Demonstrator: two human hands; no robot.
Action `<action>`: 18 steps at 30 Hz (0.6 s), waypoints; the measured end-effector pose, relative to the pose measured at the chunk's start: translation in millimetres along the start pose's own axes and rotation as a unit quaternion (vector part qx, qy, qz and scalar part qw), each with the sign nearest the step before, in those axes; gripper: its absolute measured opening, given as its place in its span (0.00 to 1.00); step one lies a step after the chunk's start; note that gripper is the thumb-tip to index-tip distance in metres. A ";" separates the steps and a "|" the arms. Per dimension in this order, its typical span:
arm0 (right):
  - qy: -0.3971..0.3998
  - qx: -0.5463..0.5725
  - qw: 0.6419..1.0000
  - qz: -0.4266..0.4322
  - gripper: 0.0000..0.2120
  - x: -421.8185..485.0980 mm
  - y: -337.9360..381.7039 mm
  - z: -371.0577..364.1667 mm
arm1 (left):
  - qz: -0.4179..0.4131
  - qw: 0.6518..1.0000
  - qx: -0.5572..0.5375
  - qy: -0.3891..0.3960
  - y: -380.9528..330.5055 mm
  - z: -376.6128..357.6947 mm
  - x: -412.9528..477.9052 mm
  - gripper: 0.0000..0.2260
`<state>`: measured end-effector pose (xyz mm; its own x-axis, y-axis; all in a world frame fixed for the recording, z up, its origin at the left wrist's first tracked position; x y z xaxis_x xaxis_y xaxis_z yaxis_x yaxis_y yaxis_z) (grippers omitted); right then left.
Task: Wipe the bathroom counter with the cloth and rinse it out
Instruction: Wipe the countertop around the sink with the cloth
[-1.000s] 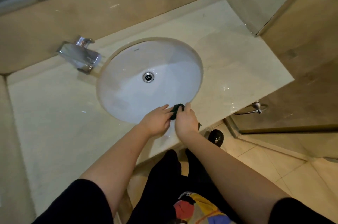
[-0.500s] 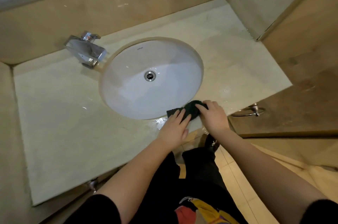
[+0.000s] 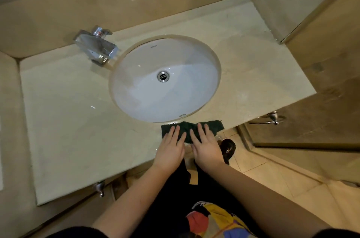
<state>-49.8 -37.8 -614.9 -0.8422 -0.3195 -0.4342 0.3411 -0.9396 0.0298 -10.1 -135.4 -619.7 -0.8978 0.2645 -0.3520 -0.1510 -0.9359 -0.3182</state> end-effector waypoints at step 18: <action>0.021 0.008 0.999 0.029 0.27 51.8 -0.6 20.5 | 0.047 0.994 -0.088 -0.055 26.4 23.0 30.7 0.32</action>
<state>-102.2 -56.3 -619.0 -0.8028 -0.3678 -0.4693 0.3813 -0.9218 0.0702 -51.2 -157.3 -618.7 -0.9460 0.1422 -0.2912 0.0008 -0.8976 -0.4408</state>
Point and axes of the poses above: each hand's wrist, its own x-axis towards the middle knuckle, its own z-axis out of the back of the hand, y = z × x, the point moved 8 cm from there along x, towards the middle knuckle, and after that the axes turned 13 degrees about -z, right-handed, at the moved point
